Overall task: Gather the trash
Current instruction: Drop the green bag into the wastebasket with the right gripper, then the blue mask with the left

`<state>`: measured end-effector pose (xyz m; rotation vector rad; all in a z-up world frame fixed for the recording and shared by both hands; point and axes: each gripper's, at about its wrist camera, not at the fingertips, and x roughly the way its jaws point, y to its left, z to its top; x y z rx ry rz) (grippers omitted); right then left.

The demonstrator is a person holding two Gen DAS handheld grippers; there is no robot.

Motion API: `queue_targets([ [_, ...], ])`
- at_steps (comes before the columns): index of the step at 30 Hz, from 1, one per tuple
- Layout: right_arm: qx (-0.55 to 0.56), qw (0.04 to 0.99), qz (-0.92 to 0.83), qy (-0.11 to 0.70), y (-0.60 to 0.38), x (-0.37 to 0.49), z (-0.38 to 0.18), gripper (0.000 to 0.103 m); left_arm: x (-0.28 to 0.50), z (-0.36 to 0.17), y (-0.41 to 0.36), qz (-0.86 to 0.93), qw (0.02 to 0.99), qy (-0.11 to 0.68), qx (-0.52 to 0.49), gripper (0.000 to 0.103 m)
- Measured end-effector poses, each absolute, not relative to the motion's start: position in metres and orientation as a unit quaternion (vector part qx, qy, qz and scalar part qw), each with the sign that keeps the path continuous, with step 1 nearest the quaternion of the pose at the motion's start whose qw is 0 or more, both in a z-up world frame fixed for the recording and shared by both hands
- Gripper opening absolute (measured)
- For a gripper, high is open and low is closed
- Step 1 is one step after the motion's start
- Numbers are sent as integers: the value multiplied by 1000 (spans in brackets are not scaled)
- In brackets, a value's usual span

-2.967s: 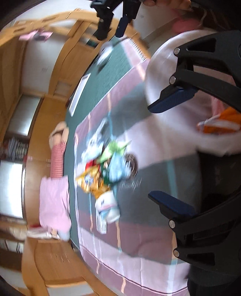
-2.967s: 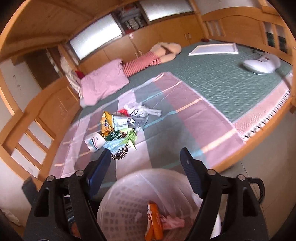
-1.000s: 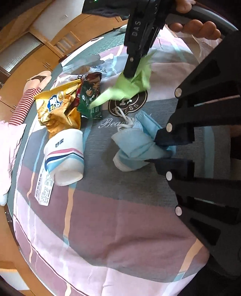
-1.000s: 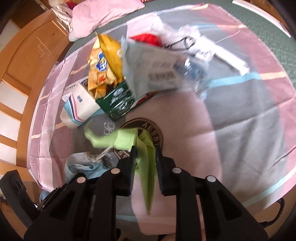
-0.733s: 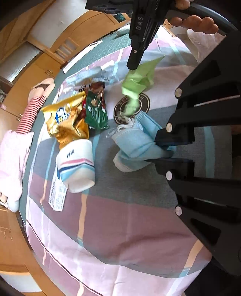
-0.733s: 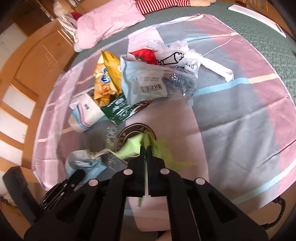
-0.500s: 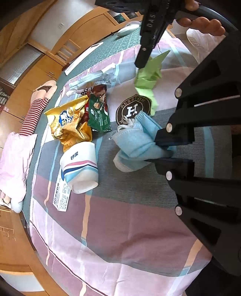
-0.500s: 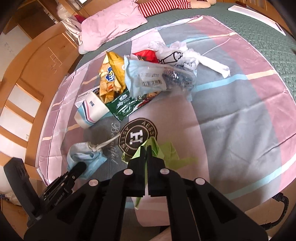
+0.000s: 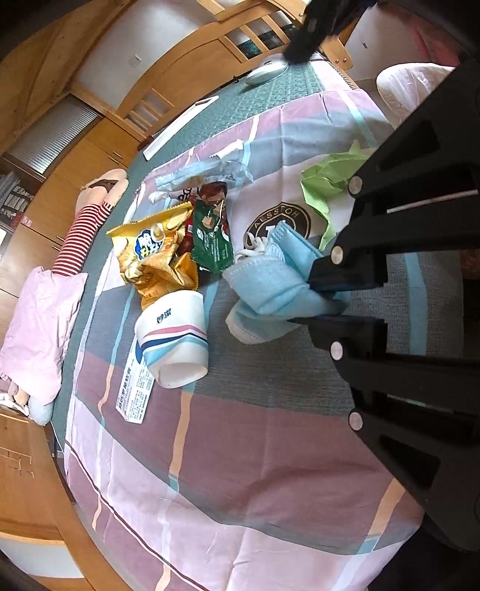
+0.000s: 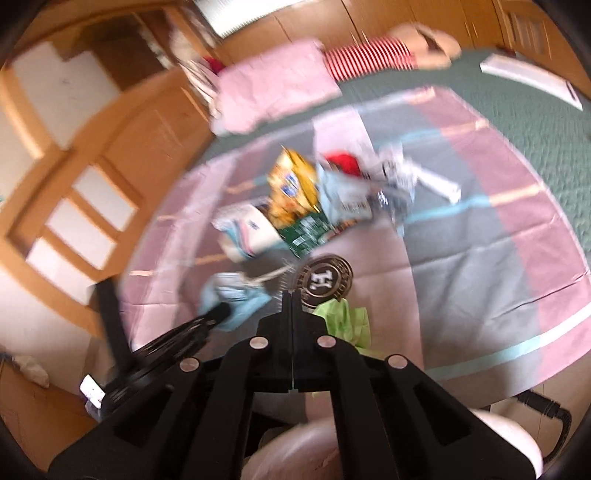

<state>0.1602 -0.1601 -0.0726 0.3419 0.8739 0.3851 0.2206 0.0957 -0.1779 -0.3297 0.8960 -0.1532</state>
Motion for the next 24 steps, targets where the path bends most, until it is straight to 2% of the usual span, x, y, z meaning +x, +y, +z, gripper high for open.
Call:
queue_targets([
  [3, 141, 882, 172, 415, -166, 152, -66, 1, 220, -178, 94, -73, 885, 433, -154, 11],
  [6, 116, 865, 135, 469, -157, 170, -85, 7, 218, -178, 92, -72, 886, 432, -149, 11],
  [7, 108, 858, 125, 486, -152, 178, -94, 21, 218, -177, 93, -72, 888, 430, -149, 11],
  [8, 92, 842, 109, 520, -142, 192, -111, 45, 216, -176, 93, -72, 889, 427, -150, 11],
  [9, 83, 831, 97, 542, -137, 200, -124, 52, 215, -175, 95, -71, 890, 424, -153, 11],
  [10, 76, 821, 88, 559, -131, 207, -136, 55, 215, -175, 96, -70, 890, 423, -155, 11],
  [13, 26, 778, 57, 626, -110, 235, -180, 55, 214, -175, 101, -68, 890, 420, -165, 11],
  [14, 18, 773, 50, 633, -108, 238, -186, 51, 214, -175, 102, -67, 890, 419, -166, 11],
  [15, 5, 769, 46, 637, -104, 242, -193, 45, 214, -174, 102, -67, 891, 418, -166, 11],
  [16, -4, 769, 45, 638, -102, 244, -196, 27, 214, -174, 101, -67, 891, 417, -164, 11],
  [20, 31, 800, 61, 596, -110, 241, -182, 25, 214, -173, 99, -70, 893, 415, -157, 11],
  [24, 90, 848, 101, 513, -134, 212, -130, 25, 209, -167, 102, -76, 899, 398, -168, 11],
])
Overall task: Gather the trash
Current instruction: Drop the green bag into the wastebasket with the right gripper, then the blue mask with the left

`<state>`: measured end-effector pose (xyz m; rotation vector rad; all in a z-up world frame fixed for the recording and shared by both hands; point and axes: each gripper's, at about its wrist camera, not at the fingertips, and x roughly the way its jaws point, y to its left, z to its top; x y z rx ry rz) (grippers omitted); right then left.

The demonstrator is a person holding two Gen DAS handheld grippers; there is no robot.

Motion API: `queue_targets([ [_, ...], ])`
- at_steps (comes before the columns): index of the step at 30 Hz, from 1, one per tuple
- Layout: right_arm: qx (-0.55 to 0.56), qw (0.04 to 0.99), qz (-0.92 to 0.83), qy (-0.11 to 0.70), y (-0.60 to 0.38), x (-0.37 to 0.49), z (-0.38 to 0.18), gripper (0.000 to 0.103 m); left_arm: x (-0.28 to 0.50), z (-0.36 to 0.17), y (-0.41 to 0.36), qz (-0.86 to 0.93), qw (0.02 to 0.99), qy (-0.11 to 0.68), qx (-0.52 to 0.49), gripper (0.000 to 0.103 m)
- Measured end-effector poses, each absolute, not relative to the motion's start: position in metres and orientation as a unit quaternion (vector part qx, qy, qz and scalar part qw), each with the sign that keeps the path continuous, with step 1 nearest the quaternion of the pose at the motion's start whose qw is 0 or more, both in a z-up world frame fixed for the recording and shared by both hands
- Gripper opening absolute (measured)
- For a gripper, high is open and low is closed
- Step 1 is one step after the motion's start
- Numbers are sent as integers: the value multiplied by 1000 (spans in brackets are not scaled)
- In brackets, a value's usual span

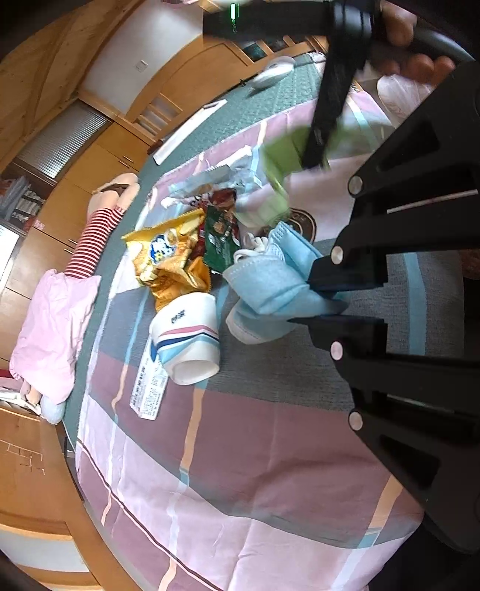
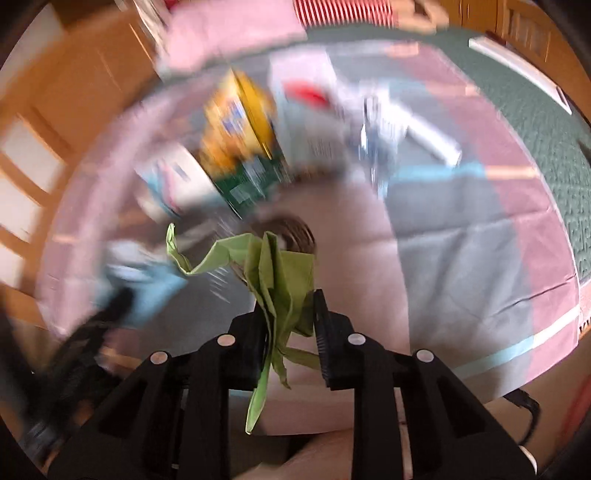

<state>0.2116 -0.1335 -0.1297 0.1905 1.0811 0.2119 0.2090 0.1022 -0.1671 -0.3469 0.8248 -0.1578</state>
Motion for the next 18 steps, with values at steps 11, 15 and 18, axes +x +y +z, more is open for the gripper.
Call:
queue_targets([
  [11, 88, 873, 200, 435, -207, 51, -58, 26, 137, -129, 87, -194, 899, 333, -206, 11],
  [15, 3, 856, 142, 498, -206, 20, -97, 45, 103, -114, 55, -245, 895, 338, -155, 11],
  [18, 12, 859, 119, 498, -222, 7, -100, 59, 81, -109, 30, -273, 891, 345, -107, 11],
])
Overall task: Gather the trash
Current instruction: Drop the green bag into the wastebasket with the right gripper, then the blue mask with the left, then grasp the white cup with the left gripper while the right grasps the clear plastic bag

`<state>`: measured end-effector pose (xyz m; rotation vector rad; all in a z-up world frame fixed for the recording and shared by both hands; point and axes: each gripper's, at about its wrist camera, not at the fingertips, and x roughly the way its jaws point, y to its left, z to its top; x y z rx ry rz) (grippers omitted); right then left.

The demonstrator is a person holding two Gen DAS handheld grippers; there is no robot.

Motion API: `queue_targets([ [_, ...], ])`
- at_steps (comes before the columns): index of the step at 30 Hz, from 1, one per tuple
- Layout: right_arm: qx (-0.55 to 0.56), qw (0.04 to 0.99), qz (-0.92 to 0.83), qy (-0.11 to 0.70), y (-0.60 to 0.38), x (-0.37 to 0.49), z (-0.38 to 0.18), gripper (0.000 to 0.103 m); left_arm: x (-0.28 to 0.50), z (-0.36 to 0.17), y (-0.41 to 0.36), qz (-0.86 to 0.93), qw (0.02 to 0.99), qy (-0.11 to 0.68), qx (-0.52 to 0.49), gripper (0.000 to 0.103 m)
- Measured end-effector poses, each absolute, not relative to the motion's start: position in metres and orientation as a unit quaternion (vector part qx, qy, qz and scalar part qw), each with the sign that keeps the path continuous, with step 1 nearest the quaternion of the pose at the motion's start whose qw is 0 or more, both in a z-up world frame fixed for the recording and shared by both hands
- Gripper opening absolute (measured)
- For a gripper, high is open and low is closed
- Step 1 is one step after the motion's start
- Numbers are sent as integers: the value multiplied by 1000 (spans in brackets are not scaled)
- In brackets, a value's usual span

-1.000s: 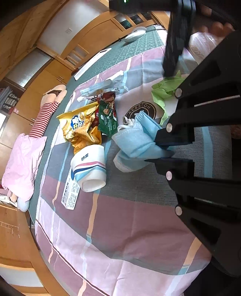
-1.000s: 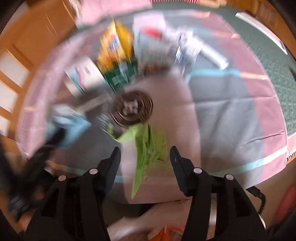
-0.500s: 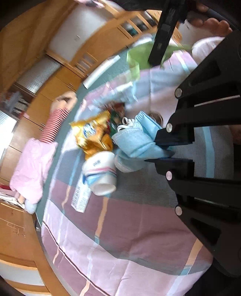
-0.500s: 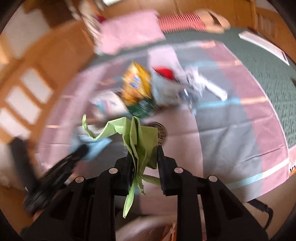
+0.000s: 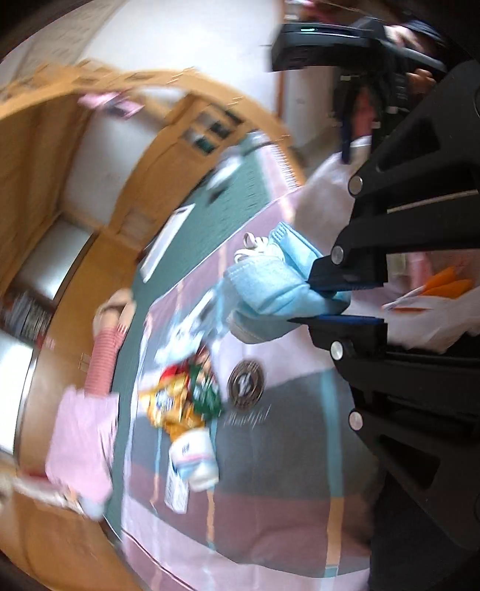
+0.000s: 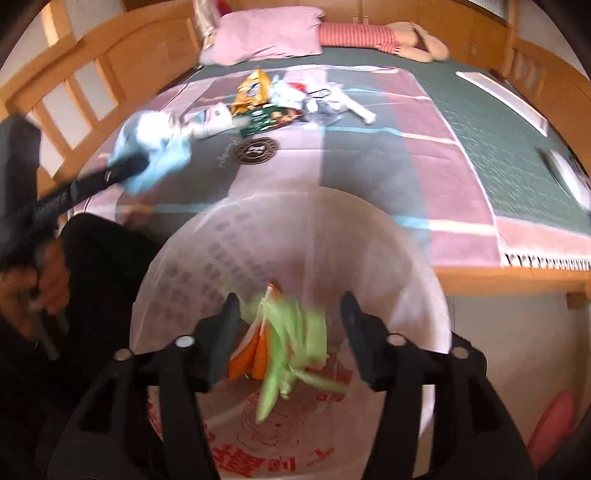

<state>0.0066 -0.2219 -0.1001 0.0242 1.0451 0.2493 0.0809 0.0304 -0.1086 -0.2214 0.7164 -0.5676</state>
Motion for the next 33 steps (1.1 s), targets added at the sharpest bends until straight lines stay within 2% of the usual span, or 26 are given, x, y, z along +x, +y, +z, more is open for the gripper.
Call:
queue_targets([
  [7, 60, 912, 21, 405, -270, 1, -48, 67, 42, -126, -40, -348, 854, 386, 4, 12],
  [9, 85, 920, 8, 383, -281, -1, -41, 69, 35, -133, -52, -359, 846, 394, 27, 18],
  [10, 95, 921, 7, 378, -286, -4, -42, 70, 29, -137, -61, -368, 840, 398, 44, 33],
  [11, 110, 921, 4, 375, -292, -5, -43, 71, 25, -138, -63, -369, 839, 397, 53, 54],
  [13, 122, 919, 0, 376, -295, -3, -47, 73, 19, -139, -66, -361, 845, 389, 67, 76],
  [14, 126, 917, -5, 378, -297, -2, -50, 73, 17, -137, -66, -353, 852, 381, 70, 81],
  [19, 117, 917, -7, 381, -291, -6, -48, 73, 33, -124, -33, -235, 909, 344, 27, 88],
  [25, 91, 923, 11, 373, -278, 16, -36, 74, 82, -127, 29, -106, 924, 364, -49, 94],
  [30, 73, 924, 56, 372, -234, 105, -30, 74, 141, -136, 74, -12, 919, 386, -73, 96],
  [33, 39, 921, 77, 381, -189, 165, -38, 74, 157, -150, 105, 14, 896, 419, -150, 96],
])
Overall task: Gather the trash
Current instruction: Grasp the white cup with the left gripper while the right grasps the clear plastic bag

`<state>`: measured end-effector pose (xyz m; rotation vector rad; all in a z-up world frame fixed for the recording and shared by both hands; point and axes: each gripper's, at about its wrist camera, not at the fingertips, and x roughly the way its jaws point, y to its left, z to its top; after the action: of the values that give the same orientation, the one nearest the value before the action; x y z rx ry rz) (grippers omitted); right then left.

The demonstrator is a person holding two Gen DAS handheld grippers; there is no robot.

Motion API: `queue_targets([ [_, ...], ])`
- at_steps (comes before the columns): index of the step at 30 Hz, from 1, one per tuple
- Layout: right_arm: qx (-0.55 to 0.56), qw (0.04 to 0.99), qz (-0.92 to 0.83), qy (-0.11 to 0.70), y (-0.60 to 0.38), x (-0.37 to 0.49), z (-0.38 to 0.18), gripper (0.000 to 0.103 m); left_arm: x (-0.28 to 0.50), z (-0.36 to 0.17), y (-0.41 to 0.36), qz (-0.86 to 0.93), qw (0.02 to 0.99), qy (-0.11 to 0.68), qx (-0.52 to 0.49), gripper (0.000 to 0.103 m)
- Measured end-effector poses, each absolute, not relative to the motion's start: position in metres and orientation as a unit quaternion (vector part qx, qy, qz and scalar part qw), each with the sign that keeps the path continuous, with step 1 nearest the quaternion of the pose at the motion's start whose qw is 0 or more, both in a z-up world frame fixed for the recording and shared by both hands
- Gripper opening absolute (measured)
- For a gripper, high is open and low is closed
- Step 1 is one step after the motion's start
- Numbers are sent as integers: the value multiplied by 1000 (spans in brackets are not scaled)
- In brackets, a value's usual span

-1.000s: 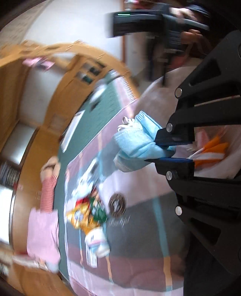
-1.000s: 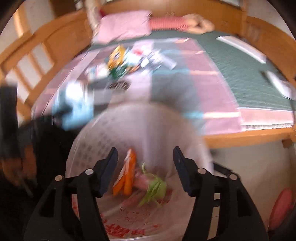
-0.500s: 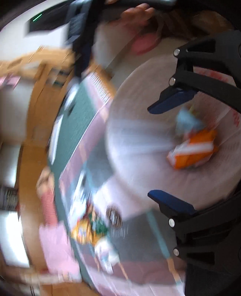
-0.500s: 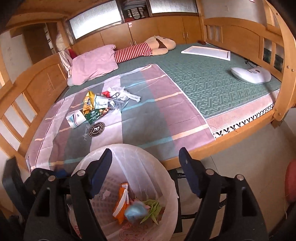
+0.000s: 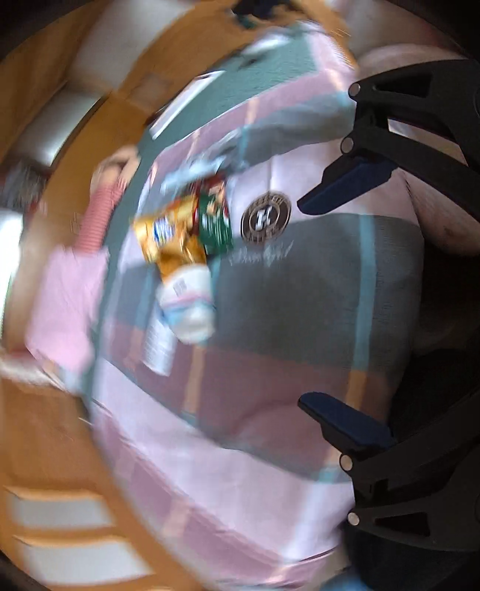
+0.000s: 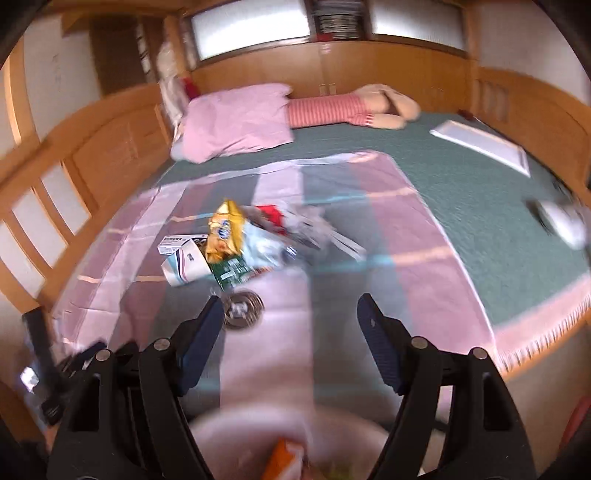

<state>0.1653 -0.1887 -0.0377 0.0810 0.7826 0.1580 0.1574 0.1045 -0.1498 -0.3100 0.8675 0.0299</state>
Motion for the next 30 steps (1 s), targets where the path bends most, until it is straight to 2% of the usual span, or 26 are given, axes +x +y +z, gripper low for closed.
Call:
queue_targets([
  [2, 12, 916, 84, 393, -158, 202, -49, 75, 158, -163, 122, 24, 868, 446, -216, 96],
  [4, -13, 914, 69, 400, -133, 234, -63, 75, 156, -163, 126, 10, 870, 437, -227, 97],
  [7, -57, 903, 46, 423, -100, 276, -88, 79, 143, -152, 117, 2, 898, 397, -189, 99],
  [11, -124, 877, -3, 464, -78, 315, -134, 78, 143, -148, 99, -17, 908, 392, -147, 99],
  [12, -130, 874, -8, 467, -78, 317, -140, 74, 146, -148, 97, -19, 907, 396, -144, 99],
  [14, -132, 872, -16, 472, -88, 319, -149, 38, 154, -147, 97, -14, 906, 400, -135, 99],
  [17, -88, 880, -14, 467, -115, 314, -148, 16, 183, -150, 99, -25, 903, 412, -122, 99],
  [21, -53, 897, -3, 439, -150, 284, -126, 12, 245, -157, 113, 2, 895, 431, -116, 99],
  [24, 4, 905, 23, 425, -182, 253, -107, 12, 285, -167, 134, 1, 870, 449, -204, 99],
  [25, 18, 906, 27, 422, -189, 247, -103, 12, 300, -174, 143, -5, 850, 456, -263, 99],
  [27, 57, 907, 35, 415, -209, 225, -96, 12, 318, -181, 150, 0, 845, 448, -292, 98],
  [28, 69, 907, 37, 415, -214, 219, -95, 12, 324, -184, 149, 1, 849, 446, -284, 94],
  [30, 99, 905, 43, 412, -226, 200, -93, 12, 340, -194, 147, 1, 848, 457, -268, 77],
])
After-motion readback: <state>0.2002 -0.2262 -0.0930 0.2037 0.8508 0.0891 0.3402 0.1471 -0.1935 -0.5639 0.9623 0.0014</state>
